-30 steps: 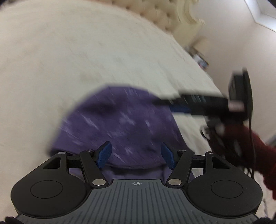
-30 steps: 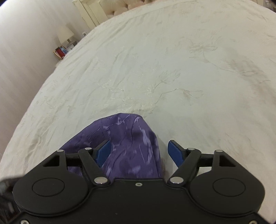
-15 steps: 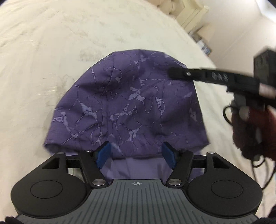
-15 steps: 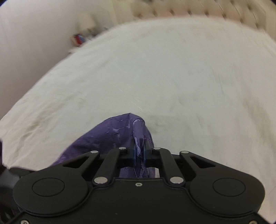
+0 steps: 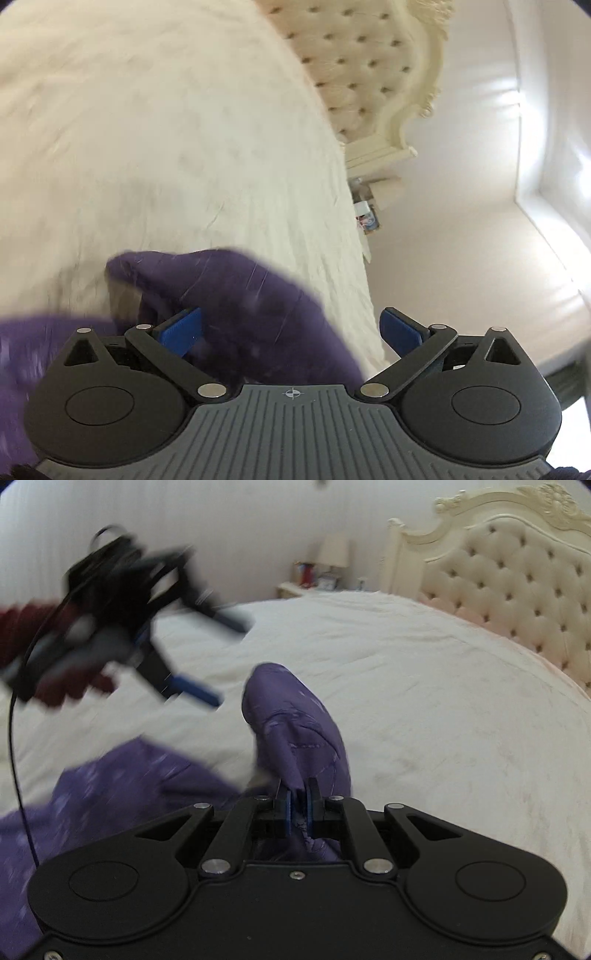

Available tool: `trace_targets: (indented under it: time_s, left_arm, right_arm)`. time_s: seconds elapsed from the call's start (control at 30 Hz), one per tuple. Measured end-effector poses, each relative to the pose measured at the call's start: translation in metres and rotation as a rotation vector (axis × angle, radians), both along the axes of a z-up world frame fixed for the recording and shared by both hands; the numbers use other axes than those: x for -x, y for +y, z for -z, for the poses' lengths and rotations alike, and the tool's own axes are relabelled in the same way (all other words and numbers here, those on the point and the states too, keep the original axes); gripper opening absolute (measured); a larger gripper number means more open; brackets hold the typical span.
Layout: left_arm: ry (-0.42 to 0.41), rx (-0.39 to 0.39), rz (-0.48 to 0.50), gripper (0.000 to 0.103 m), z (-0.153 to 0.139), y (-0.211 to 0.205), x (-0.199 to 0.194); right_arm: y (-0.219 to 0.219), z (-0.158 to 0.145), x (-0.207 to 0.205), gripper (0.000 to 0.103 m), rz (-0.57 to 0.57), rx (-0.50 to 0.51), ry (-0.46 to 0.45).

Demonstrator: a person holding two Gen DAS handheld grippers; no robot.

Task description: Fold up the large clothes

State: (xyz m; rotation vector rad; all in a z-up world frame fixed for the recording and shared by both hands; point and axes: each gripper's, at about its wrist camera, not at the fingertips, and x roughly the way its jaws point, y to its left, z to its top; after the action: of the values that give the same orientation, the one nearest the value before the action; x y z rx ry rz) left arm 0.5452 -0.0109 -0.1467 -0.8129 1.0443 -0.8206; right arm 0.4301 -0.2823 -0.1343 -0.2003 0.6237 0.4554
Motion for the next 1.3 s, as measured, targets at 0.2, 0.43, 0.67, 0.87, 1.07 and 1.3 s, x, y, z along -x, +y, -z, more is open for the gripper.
trace_targets:
  time_s: [0.2, 0.43, 0.67, 0.87, 1.07, 1.3]
  left_arm:
    - [0.174, -0.138, 0.063, 0.101, 0.049, -0.012, 0.012]
    - [0.260, -0.126, -0.026, 0.016, 0.087, -0.015, 0.039]
    - [0.181, -0.167, -0.049, 0.016, 0.070, -0.012, 0.050]
    - [0.109, -0.237, -0.064, 0.016, 0.052, -0.013, 0.061]
    - [0.038, -0.350, -0.009, 0.018, 0.047, -0.022, 0.067]
    - [0.058, -0.369, 0.001, 0.019, 0.059, -0.017, 0.069]
  right_arm:
    - [0.029, 0.028, 0.038, 0.014, -0.034, 0.073, 0.071]
    - [0.015, 0.044, 0.051, 0.022, 0.142, -0.055, 0.209]
    - [-0.038, 0.068, 0.067, 0.087, 0.500, -0.530, 0.431]
    - [-0.050, 0.097, 0.082, 0.087, 0.670, -0.843, 0.505]
    - [-0.020, 0.092, 0.083, 0.081, 0.715, -0.455, 0.524]
    - [-0.012, 0.069, 0.102, 0.074, 0.702, -0.445, 0.464]
